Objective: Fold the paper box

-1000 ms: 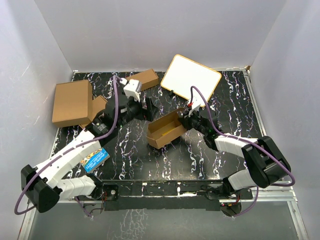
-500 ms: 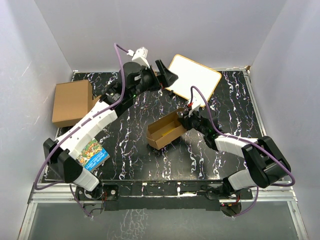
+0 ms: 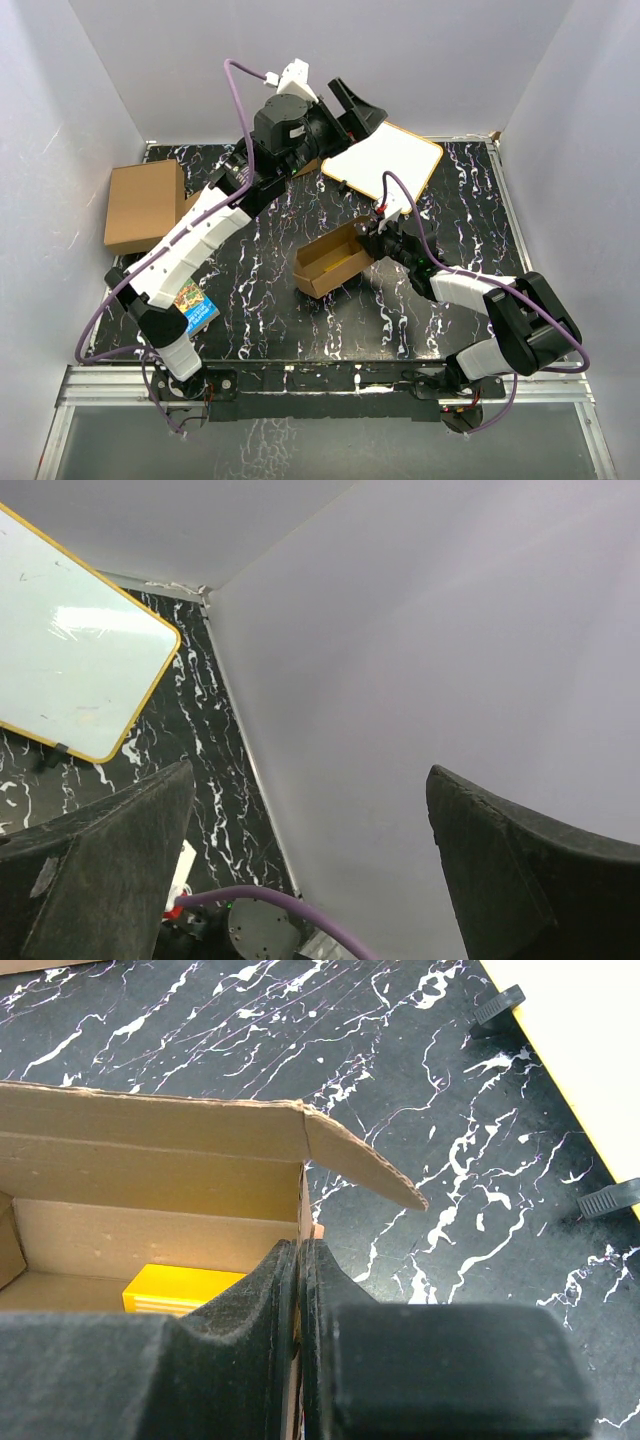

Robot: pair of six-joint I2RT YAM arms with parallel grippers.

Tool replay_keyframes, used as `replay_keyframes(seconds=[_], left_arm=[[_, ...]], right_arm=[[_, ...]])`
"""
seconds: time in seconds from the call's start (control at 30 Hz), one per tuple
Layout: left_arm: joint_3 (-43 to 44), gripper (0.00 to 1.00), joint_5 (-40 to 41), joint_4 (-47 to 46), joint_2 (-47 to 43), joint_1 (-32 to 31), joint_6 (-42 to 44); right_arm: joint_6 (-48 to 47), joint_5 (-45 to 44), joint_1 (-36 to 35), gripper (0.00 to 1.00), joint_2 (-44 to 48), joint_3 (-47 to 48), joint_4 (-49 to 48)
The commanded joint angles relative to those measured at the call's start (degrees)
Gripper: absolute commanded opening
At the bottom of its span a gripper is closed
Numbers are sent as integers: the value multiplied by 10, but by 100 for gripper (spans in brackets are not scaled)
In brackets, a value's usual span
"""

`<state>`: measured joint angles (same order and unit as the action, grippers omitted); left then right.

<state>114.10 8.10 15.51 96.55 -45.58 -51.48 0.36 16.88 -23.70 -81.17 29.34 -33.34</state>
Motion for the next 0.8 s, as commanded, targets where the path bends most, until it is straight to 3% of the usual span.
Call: replay_keyframes(seconds=[0.0,0.3,0.43,0.53,0.63,0.77], left_arm=[[32,97,30,24,6,-2,-7],[42,97,12,24,11,-7,41],[-105,97,3,-65,-65,9,204],[-214,97,-82,-130,-136,69,252],[-247,97,-189,-105,-156,130,280],[-250,97,-259,-30,-141,171,322]], right_arm=[[2,5,5,9,-7,8,-22],[2,11,6,9,-6,6,-23],[1,13,6,9,-6,5,-24],[0,17,6,9,-5,5,-26],[-1,20,6,9,-4,3,-28],[-3,21,6,9,-1,1,-30]])
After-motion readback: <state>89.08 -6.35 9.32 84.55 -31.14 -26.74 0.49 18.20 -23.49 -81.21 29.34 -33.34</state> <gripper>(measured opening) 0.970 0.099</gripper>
